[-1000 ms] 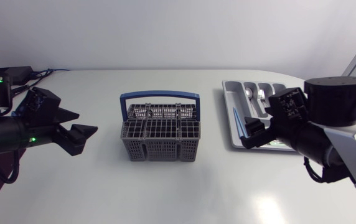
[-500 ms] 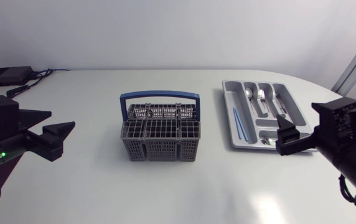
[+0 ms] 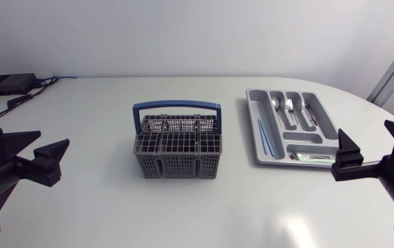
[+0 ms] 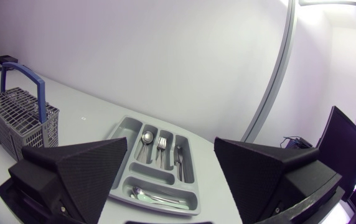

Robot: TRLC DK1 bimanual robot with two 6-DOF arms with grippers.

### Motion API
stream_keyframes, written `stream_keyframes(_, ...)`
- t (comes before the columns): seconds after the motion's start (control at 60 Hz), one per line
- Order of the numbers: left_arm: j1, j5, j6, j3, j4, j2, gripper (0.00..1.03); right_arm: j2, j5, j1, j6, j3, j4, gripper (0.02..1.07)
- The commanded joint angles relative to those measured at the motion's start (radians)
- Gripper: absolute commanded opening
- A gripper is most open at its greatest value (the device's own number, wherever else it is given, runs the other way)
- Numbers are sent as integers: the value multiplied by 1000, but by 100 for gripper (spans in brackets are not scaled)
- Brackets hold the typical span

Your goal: Unload the cutlery basket into the drawer organizer.

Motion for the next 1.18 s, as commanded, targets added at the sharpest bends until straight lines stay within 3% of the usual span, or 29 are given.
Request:
stream_keyframes(0.0,0,-17,-45,-51,22,-45,98,-31,-13,-19,9,-46,-14,103)
stream_keyframes(0.9,-130,-273,-244,-373,181,-494,98,-308,-290,-169,326,-269,8,103)
stream_keyframes(1.167,-130,-273,-244,-374,181,-495,98,-308,-290,-170,326,-269,8,103)
